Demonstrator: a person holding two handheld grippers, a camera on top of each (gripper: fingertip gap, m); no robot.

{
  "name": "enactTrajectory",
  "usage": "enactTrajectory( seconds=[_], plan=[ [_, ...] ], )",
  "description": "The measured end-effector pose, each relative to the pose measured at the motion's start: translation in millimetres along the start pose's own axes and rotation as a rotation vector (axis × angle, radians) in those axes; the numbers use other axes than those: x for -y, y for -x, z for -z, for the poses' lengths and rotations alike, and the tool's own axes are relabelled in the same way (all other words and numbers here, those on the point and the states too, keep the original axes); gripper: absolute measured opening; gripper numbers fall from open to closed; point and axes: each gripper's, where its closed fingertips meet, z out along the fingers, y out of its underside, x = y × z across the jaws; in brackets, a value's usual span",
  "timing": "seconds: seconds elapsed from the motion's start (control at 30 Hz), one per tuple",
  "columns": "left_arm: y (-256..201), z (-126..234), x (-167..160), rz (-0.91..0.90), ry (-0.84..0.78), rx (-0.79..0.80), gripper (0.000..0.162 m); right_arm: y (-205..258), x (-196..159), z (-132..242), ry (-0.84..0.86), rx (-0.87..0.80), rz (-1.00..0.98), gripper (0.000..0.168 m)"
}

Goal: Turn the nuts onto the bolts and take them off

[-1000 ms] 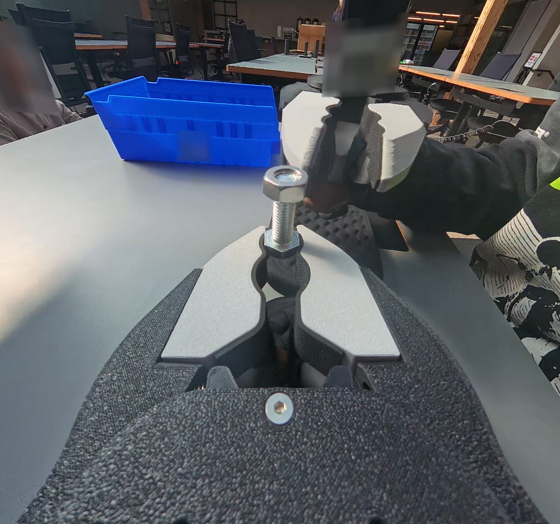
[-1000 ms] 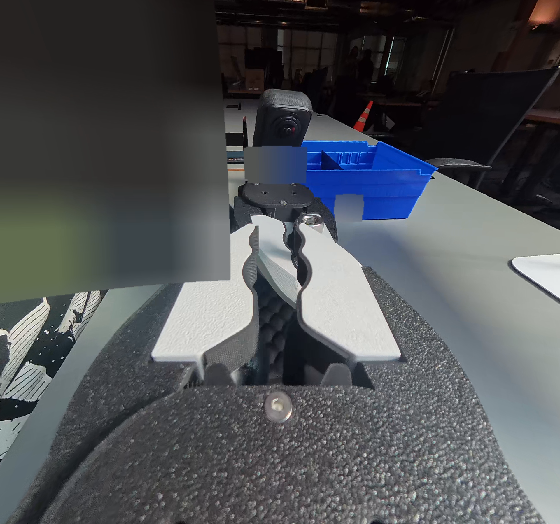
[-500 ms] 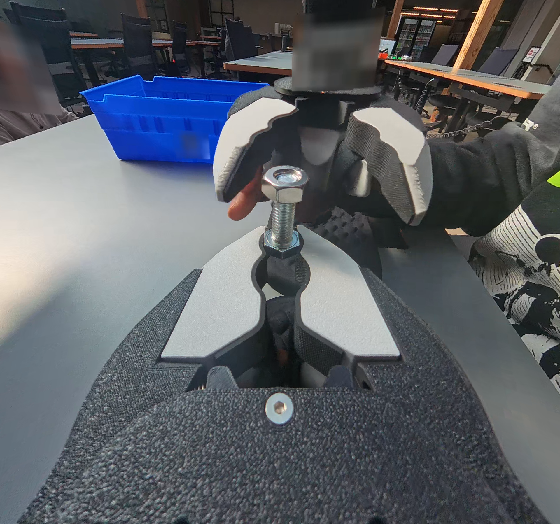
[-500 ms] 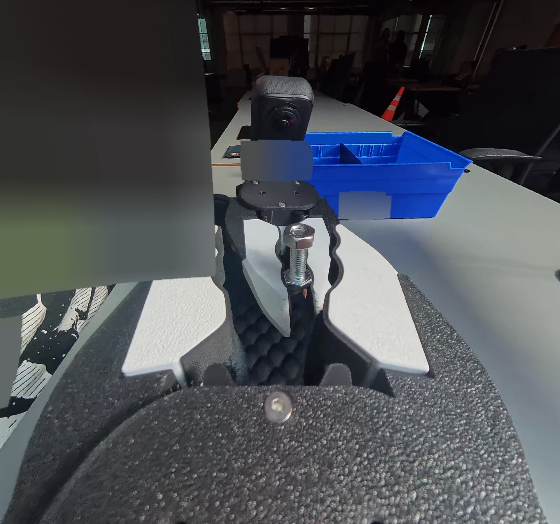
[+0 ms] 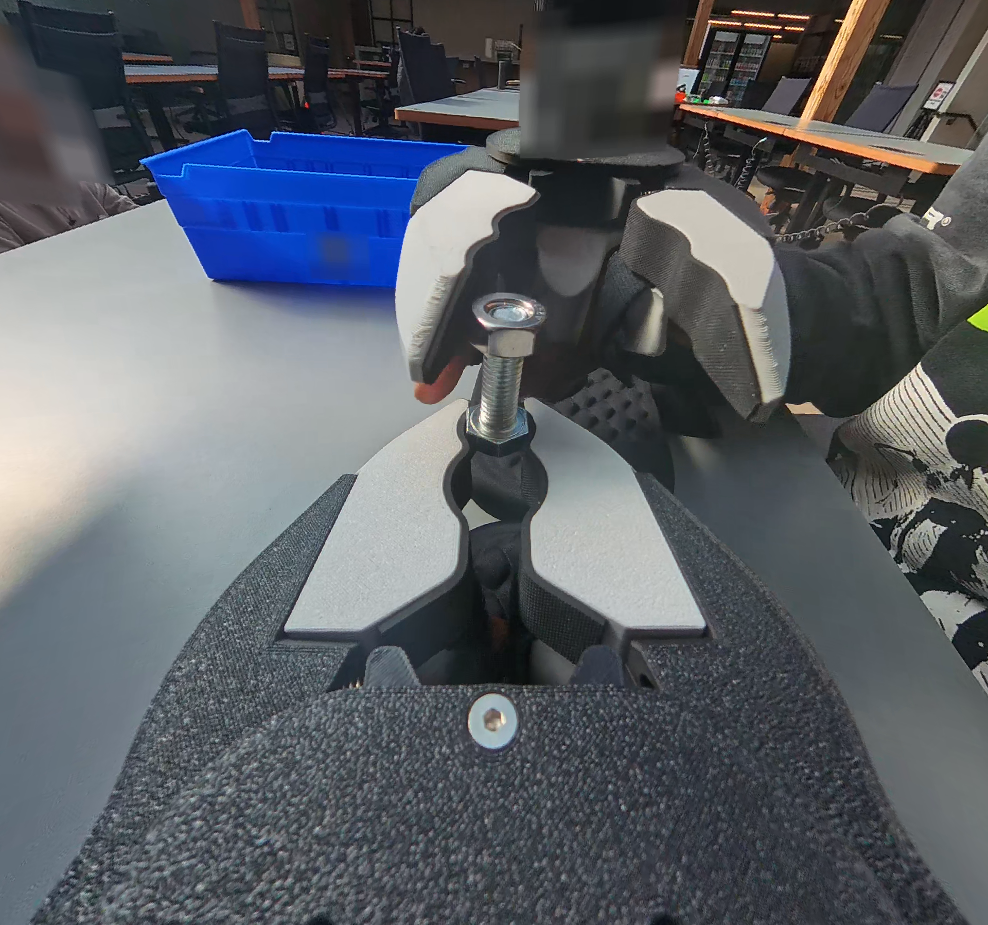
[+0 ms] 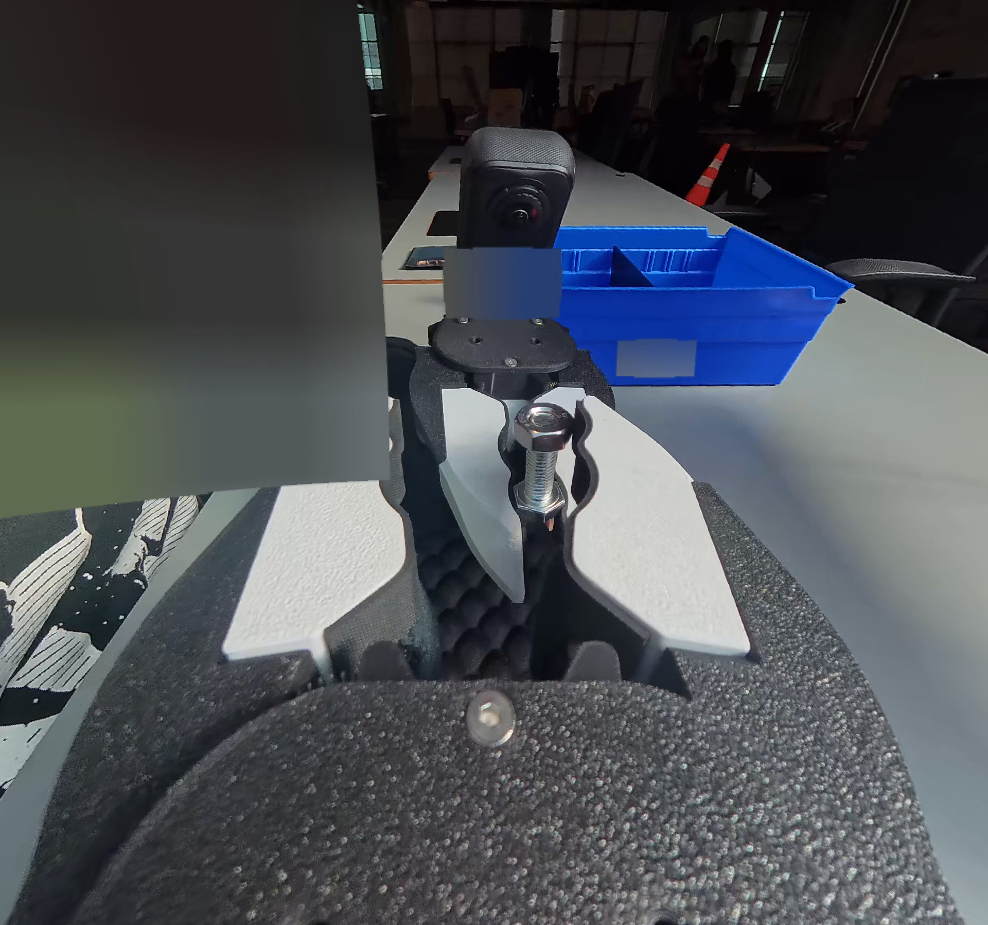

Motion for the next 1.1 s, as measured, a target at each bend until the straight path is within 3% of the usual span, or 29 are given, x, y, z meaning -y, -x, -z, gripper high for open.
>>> enactTrajectory(
  seconds=[0.3,0.4,0.53,0.7,0.9,1.1],
  plan=[
    [0.5,0.2,0.2,-0.001,-0.002,0.005,0.013,-3.7,-0.1,17.6,-0.002,-0.103,0.012,0.043],
    [0.9,0.2,0.2,-0.001,-0.002,0.008,0.013,0.3,1.3,23.4,-0.012,-0.1,0.029,0.013],
    [1.4,0.6,0.5,0.005,-0.006,0.007,0.013,5.9,4.3,28.4,-0.034,-0.088,0.018,0.005],
    [1.2,0.4,0.2,0.003,-0.004,0.006,0.013,0.8,0.5,30.5,-0.018,-0.108,0.02,0.011],
    [0.3,-0.1,-0.6,-0.001,0.002,0.001,0.013,-8.5,1.4,21.6,-0.028,-0.09,-0.005,0.053],
    [-2.3,-1.9,-3.1,-0.017,0.022,-0.009,0.013,-4.2,-2.3,-0.2,0.017,0.022,0.008,0.059]
  ],
)
